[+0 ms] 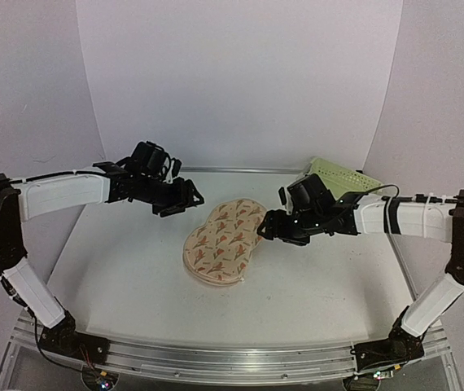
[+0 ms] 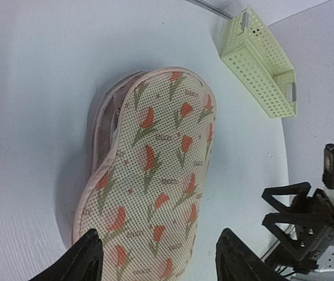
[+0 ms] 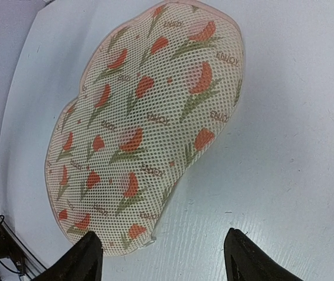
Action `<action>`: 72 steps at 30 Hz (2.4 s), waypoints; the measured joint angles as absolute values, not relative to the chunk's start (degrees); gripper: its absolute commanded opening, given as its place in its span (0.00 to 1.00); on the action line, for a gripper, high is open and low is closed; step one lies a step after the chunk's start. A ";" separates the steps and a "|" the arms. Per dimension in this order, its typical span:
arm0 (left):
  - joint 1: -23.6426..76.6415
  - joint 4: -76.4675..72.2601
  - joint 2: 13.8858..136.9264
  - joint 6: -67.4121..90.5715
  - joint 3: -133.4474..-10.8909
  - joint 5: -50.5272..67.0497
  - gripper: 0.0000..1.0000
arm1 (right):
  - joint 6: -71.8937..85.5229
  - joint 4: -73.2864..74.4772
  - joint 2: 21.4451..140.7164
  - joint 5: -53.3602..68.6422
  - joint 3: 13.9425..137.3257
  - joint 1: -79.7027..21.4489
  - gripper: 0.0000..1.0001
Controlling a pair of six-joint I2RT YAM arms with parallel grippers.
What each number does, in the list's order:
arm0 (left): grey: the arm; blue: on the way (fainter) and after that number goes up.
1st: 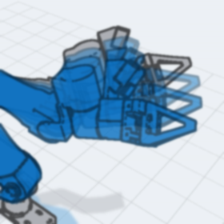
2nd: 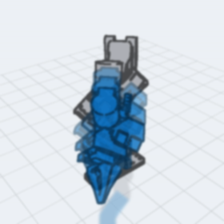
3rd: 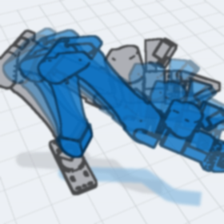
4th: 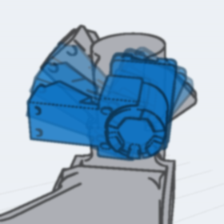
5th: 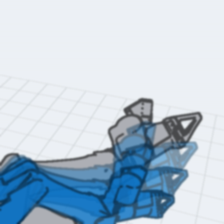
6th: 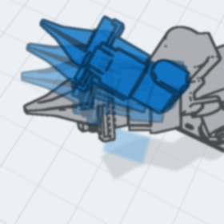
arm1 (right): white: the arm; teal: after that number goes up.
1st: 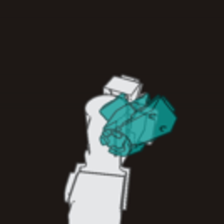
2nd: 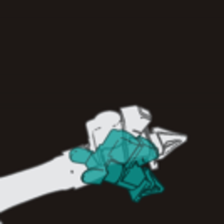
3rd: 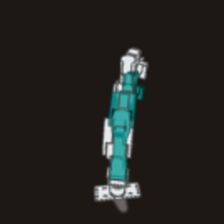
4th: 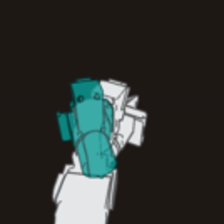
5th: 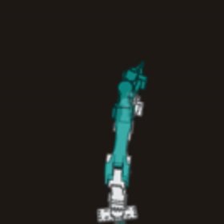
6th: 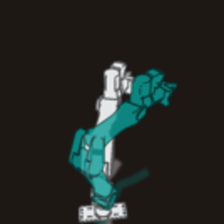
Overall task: Unzip the laundry bag and remove the bra
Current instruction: Open the laundry bag at the center of the board.
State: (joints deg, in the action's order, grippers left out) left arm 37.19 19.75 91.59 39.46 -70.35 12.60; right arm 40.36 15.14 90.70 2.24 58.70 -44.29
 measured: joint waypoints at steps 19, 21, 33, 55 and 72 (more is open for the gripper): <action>31.07 21.87 116.81 23.42 -87.22 26.41 0.57 | 41.58 15.18 90.26 2.17 56.84 -44.29 0.73; 30.70 22.13 118.21 23.35 -87.50 27.14 0.54 | 41.63 15.18 90.26 2.24 56.84 -44.29 0.73; 30.17 22.63 123.15 23.64 -90.78 32.53 0.33 | 41.63 15.18 90.26 2.74 56.84 -44.29 0.73; 30.20 21.87 124.18 26.11 -89.80 31.66 0.00 | 41.60 15.16 90.26 3.73 56.82 -44.29 0.73; 30.17 14.79 102.21 33.78 -65.01 25.71 0.00 | 41.60 14.28 91.24 6.28 56.88 -44.60 0.73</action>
State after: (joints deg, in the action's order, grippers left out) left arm 30.17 14.79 102.21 33.78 -65.01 25.71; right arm 41.60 14.28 91.24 6.28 56.88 -44.60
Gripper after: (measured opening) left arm 0.017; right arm 0.735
